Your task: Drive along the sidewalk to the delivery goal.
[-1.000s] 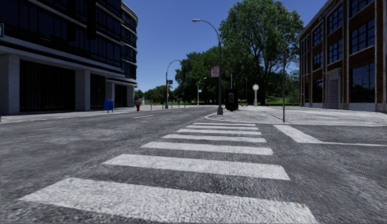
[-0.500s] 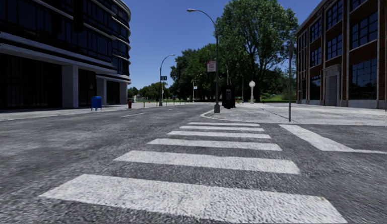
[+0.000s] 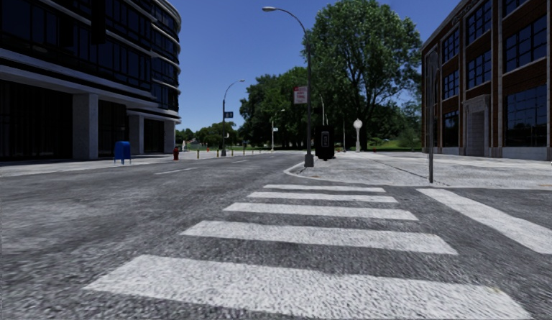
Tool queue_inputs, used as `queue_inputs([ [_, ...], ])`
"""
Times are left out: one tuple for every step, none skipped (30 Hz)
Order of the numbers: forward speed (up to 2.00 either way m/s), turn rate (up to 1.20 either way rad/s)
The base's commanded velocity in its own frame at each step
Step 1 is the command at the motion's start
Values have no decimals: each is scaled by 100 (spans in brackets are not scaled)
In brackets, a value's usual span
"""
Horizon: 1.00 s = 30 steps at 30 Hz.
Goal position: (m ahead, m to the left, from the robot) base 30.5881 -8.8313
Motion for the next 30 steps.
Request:
queue_inputs([
  [200,-28],
  [200,-28],
  [200,-28],
  [200,-28],
  [200,-28],
  [200,-28],
  [200,-28],
  [200,-28],
  [200,-28],
  [200,-28],
  [200,-28],
  [200,-28],
  [200,-28],
  [200,-28],
  [200,-28],
  [200,-28],
  [200,-29],
  [200,-31],
  [200,-32],
  [200,-32],
  [200,-33],
  [200,-33],
  [200,-33],
  [200,-34],
  [200,-34],
  [200,-34],
  [200,-34],
  [200,-34],
  [200,-34],
  [200,-34],
])
